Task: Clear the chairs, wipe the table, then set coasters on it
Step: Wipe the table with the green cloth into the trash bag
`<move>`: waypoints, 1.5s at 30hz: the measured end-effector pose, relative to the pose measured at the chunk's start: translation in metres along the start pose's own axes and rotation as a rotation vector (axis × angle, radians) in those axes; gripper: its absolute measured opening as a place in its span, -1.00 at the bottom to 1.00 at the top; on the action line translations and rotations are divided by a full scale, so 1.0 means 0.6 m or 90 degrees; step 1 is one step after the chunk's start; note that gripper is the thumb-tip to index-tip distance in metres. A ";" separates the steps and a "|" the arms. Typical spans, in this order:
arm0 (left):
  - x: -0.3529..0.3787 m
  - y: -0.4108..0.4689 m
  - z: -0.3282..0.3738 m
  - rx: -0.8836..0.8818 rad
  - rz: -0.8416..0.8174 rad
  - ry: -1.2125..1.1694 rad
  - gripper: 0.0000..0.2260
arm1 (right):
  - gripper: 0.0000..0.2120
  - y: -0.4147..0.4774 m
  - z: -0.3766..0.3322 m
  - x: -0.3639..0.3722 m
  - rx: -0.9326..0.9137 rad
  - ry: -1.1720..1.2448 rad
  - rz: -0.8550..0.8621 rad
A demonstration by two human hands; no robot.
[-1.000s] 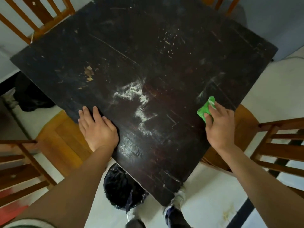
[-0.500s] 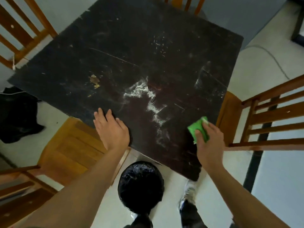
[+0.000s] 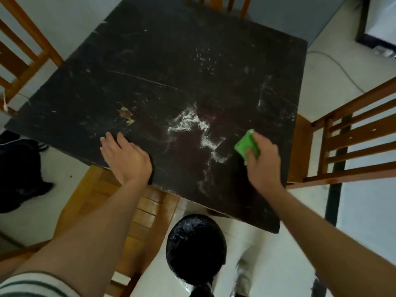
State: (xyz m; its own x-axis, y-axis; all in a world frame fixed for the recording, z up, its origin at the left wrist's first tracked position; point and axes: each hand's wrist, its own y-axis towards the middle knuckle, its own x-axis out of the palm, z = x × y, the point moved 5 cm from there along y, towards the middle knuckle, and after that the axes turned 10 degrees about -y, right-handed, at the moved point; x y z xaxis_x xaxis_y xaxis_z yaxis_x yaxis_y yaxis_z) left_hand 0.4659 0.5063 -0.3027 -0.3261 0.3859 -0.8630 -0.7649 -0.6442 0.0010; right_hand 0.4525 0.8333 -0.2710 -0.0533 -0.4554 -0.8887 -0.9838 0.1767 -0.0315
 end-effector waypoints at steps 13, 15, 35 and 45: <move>0.009 -0.002 -0.005 0.003 -0.009 0.018 -0.57 | -0.39 -0.105 -0.080 0.099 -0.287 -0.009 -0.095; 0.009 0.000 -0.004 0.001 -0.002 0.018 -0.57 | -0.44 -0.094 -0.079 0.078 -0.327 0.064 -0.102; 0.013 0.003 0.007 -0.032 0.035 0.050 -0.61 | -0.44 0.123 -0.026 0.069 -0.329 0.026 -0.063; 0.016 0.003 0.000 -0.015 0.055 0.060 -0.60 | -0.64 0.444 -0.002 -0.018 -0.141 0.048 0.036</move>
State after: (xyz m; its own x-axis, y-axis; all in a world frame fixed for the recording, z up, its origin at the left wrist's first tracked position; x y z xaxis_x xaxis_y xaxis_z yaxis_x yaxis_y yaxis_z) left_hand 0.4611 0.5088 -0.3109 -0.3361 0.2649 -0.9038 -0.7224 -0.6882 0.0669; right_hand 0.1906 0.8842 -0.2691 -0.1135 -0.5159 -0.8491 -0.9920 0.0116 0.1255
